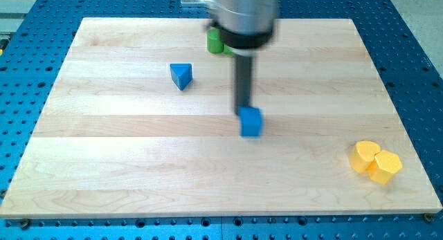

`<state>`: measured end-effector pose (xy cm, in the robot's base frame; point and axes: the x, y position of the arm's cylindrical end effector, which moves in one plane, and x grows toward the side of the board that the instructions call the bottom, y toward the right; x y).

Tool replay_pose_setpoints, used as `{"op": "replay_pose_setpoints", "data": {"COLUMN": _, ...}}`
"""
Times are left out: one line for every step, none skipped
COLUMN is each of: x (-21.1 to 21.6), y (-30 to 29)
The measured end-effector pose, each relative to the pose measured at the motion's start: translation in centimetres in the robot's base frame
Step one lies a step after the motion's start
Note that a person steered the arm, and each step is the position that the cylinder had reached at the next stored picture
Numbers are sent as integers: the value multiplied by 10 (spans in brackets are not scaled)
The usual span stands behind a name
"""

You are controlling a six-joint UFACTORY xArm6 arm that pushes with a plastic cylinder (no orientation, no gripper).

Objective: Put the blue cube bottom left to the yellow heart

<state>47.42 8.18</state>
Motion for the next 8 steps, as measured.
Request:
{"op": "replay_pose_setpoints", "data": {"x": 14, "y": 37}}
{"op": "replay_pose_setpoints", "data": {"x": 63, "y": 11}}
{"op": "replay_pose_setpoints", "data": {"x": 56, "y": 4}}
{"op": "replay_pose_setpoints", "data": {"x": 45, "y": -74}}
{"op": "replay_pose_setpoints", "data": {"x": 108, "y": -64}}
{"op": "replay_pose_setpoints", "data": {"x": 96, "y": 28}}
{"op": "replay_pose_setpoints", "data": {"x": 97, "y": 41}}
{"op": "replay_pose_setpoints", "data": {"x": 95, "y": -79}}
